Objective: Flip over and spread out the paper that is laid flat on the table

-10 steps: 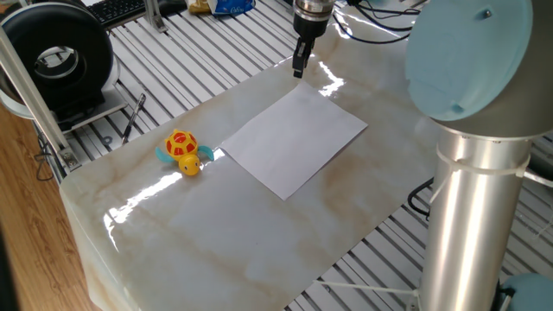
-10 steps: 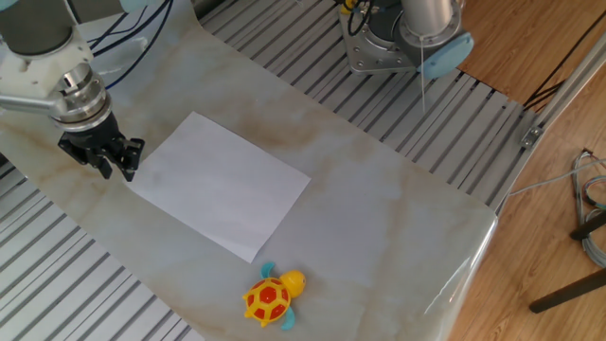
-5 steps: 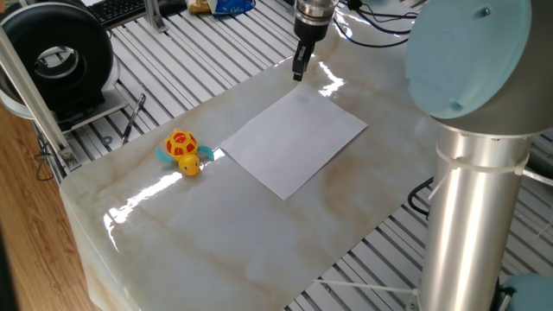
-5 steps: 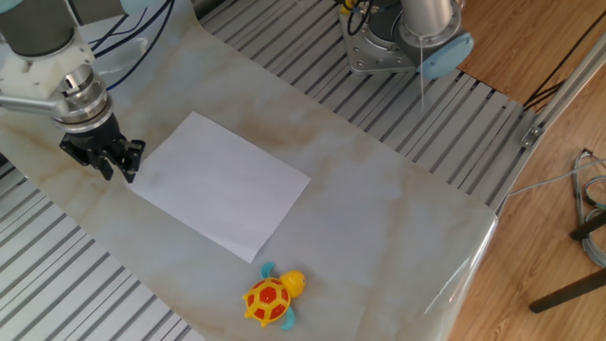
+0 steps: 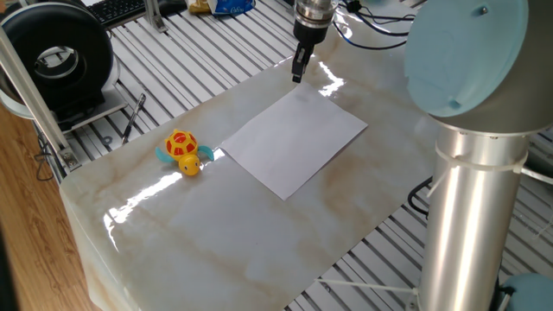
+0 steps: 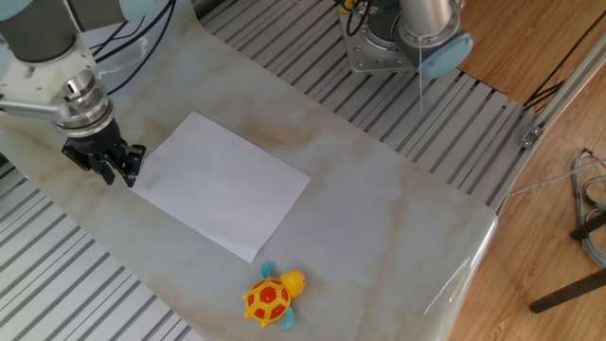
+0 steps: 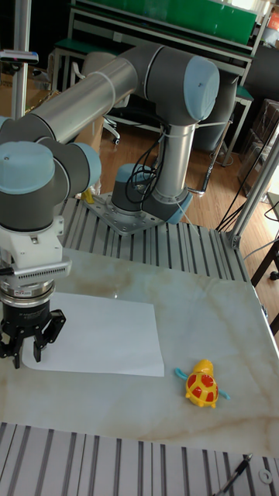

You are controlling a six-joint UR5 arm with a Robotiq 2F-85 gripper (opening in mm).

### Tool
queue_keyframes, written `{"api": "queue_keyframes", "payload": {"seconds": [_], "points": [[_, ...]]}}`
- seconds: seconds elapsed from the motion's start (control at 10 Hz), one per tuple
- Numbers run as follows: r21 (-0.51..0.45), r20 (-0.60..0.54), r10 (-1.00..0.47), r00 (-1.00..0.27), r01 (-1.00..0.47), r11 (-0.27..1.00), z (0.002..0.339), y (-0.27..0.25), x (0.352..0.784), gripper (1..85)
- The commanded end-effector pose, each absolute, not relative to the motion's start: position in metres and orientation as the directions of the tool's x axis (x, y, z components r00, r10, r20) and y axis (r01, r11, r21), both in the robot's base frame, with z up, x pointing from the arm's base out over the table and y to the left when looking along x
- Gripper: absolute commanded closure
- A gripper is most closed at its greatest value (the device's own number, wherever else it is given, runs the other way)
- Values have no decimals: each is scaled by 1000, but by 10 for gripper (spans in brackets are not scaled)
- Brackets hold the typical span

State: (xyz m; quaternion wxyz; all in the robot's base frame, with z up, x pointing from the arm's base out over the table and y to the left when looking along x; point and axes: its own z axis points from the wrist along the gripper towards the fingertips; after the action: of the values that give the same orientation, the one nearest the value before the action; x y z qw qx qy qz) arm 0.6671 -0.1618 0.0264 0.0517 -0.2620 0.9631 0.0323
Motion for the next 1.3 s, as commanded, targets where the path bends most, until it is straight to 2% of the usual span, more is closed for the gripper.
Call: {"api": "queue_keyframes", "payload": {"seconds": [0.0, 1.2], "points": [[44, -126, -489, -863, -498, 866, 24, -163, 666, 477], [77, -139, -465, -874, -478, 875, 16, -162, 657, 493]]}}
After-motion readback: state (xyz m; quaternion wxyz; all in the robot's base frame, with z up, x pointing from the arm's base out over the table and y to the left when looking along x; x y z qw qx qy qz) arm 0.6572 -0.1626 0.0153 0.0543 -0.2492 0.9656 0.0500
